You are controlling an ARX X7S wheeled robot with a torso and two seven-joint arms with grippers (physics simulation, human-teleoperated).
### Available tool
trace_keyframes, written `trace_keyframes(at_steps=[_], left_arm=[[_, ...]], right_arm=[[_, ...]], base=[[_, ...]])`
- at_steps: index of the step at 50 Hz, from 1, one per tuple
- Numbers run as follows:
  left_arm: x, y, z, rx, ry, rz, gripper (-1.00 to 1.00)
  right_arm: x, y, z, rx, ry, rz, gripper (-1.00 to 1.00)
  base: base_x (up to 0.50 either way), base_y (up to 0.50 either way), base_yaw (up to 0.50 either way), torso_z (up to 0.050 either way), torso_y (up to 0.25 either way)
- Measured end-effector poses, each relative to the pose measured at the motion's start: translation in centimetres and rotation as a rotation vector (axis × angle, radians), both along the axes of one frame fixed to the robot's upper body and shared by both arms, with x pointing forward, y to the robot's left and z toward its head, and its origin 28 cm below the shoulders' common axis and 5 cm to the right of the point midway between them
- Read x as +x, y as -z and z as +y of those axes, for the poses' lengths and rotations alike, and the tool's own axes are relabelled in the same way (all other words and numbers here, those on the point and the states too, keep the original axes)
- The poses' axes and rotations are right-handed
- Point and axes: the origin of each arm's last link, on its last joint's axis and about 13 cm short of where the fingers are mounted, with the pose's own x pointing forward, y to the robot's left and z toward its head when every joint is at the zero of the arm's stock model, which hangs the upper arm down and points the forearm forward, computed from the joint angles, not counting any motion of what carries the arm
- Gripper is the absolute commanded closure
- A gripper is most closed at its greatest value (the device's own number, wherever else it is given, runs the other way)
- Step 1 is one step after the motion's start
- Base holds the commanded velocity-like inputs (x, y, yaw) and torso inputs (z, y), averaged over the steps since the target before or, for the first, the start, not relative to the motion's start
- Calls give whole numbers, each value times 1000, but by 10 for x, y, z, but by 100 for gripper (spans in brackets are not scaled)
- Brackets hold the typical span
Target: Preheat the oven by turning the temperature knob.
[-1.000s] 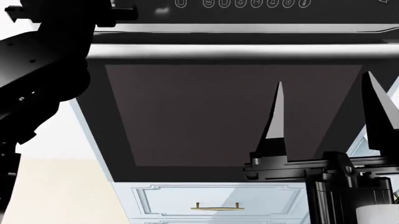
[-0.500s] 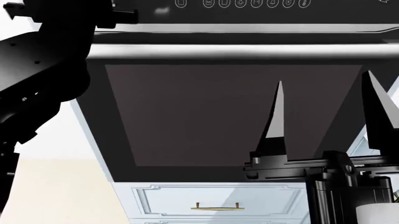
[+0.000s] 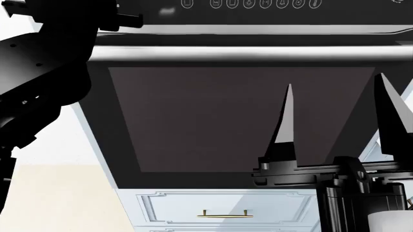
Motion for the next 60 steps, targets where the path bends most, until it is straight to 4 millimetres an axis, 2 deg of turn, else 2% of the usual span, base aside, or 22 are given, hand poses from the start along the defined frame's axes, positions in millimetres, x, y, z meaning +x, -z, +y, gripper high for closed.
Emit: trace_keyframes(at_steps=[60], left_arm=[[1,7,3,163,-49,-3,100]], right_arm=[[-1,0,0,-2,2,-1,-100]], base=[[-1,-1,0,0,0]])
